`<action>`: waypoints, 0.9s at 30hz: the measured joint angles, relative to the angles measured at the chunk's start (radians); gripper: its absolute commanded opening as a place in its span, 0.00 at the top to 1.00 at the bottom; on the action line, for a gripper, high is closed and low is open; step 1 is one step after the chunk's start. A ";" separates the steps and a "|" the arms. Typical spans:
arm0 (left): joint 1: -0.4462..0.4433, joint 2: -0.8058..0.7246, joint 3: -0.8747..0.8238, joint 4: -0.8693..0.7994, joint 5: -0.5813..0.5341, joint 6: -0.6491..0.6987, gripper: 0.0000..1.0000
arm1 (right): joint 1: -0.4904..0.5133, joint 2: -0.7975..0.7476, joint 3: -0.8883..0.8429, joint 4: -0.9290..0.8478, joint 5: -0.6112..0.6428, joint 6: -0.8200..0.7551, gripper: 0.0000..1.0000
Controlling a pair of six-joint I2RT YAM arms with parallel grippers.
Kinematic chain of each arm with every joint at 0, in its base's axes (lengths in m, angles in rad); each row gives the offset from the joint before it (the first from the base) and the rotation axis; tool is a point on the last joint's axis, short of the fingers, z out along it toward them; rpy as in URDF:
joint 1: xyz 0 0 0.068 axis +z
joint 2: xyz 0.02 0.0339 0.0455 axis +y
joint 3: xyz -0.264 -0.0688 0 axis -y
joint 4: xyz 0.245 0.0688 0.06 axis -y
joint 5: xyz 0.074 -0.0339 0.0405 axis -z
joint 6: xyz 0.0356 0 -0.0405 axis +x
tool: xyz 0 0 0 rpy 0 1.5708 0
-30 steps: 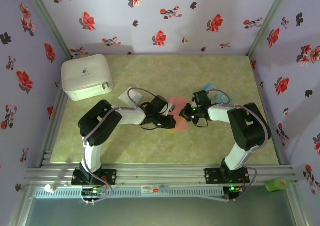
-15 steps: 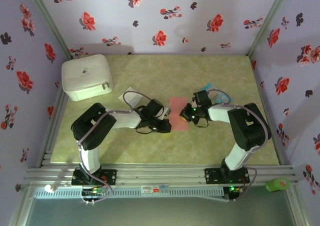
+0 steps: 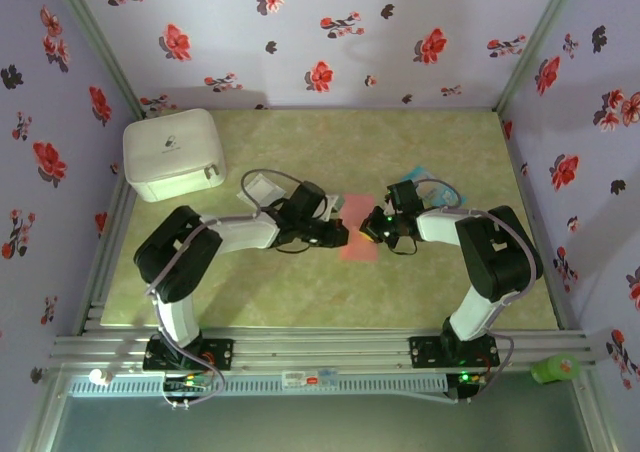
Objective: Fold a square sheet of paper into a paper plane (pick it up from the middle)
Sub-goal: Fold the triangle a second time at the center of the table.
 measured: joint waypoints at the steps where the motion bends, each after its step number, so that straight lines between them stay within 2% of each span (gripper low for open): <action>1: 0.000 0.019 0.020 0.005 0.002 -0.001 0.95 | 0.000 -0.001 0.000 0.001 0.000 0.000 1.00; 11: -0.001 0.160 0.083 -0.019 0.019 -0.004 0.95 | -0.001 -0.002 -0.001 0.001 -0.001 0.000 1.00; 27: -0.031 0.153 0.025 0.060 -0.008 -0.008 0.98 | 0.007 -0.084 0.013 -0.079 -0.014 -0.058 0.98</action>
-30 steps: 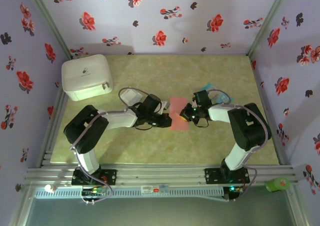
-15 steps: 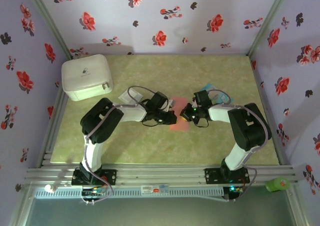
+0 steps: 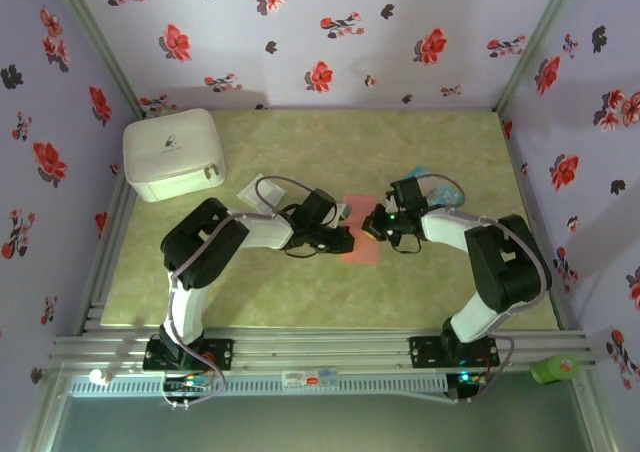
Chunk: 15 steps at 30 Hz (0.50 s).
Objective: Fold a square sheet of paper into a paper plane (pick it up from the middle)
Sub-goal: Fold the triangle a second time at the center of the table.
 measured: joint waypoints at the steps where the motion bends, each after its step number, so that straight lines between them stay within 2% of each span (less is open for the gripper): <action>1: -0.006 -0.002 -0.003 0.001 -0.002 -0.001 0.98 | 0.005 -0.002 0.000 0.001 0.000 0.001 0.98; 10: -0.032 -0.021 -0.029 0.007 -0.022 -0.028 0.98 | 0.052 0.040 -0.003 0.027 -0.015 0.009 1.00; 15: -0.034 -0.028 -0.043 0.024 -0.033 -0.046 0.99 | 0.035 0.045 -0.063 0.081 -0.021 0.017 1.00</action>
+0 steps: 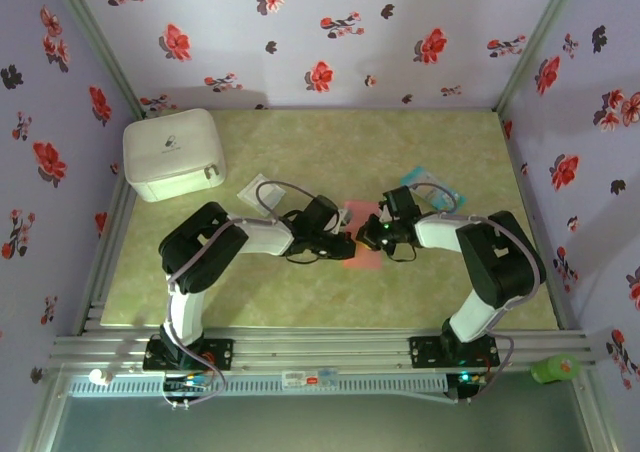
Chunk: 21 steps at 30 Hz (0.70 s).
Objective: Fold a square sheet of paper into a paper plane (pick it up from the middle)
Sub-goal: Fold the triangle a second time at the center of the table.
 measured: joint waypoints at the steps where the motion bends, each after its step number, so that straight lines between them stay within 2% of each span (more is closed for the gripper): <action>1: -0.001 0.000 -0.002 0.002 -0.003 -0.004 0.99 | -0.008 0.000 -0.011 0.019 -0.013 0.003 1.00; 8: -0.001 -0.001 -0.005 0.012 -0.007 -0.010 0.99 | -0.054 0.018 -0.043 0.094 -0.102 0.011 0.99; 15: -0.002 -0.001 -0.005 0.016 -0.014 -0.010 1.00 | -0.068 0.004 -0.046 0.089 -0.064 0.010 0.99; 21: -0.002 -0.001 -0.007 0.024 -0.019 -0.011 1.00 | -0.129 -0.006 -0.082 0.142 -0.061 0.015 1.00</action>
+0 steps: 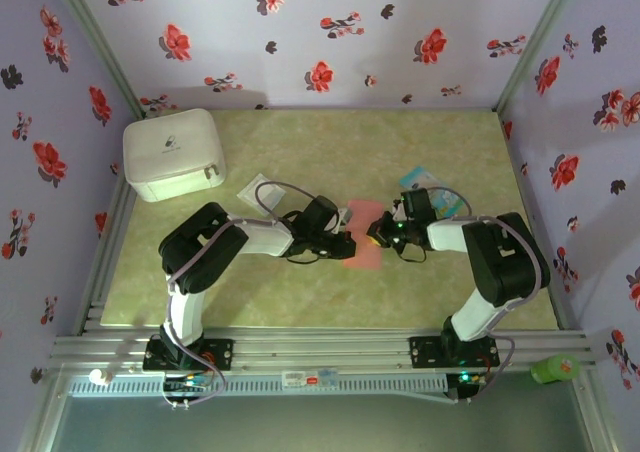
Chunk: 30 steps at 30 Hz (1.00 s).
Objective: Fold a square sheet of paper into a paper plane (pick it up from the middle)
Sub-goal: Fold the triangle a second time at the center of the table.
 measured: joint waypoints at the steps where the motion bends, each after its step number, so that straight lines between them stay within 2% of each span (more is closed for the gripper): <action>1: 0.000 0.000 0.000 0.002 -0.002 0.000 1.00 | -0.008 0.000 -0.007 0.013 -0.005 0.001 1.00; 13: -0.001 -0.003 -0.017 0.029 -0.003 -0.001 1.00 | -0.074 -0.035 -0.044 0.061 0.051 0.010 0.98; 19: -0.001 -0.004 -0.019 0.034 -0.003 -0.008 1.00 | -0.089 -0.117 -0.046 0.047 0.078 0.010 0.96; 24: -0.001 -0.004 -0.021 0.035 -0.003 -0.008 1.00 | -0.040 -0.193 -0.046 0.048 0.060 0.006 0.96; 30: -0.001 -0.004 -0.021 0.035 -0.002 -0.011 0.99 | 0.041 -0.095 -0.044 0.039 0.019 0.008 1.00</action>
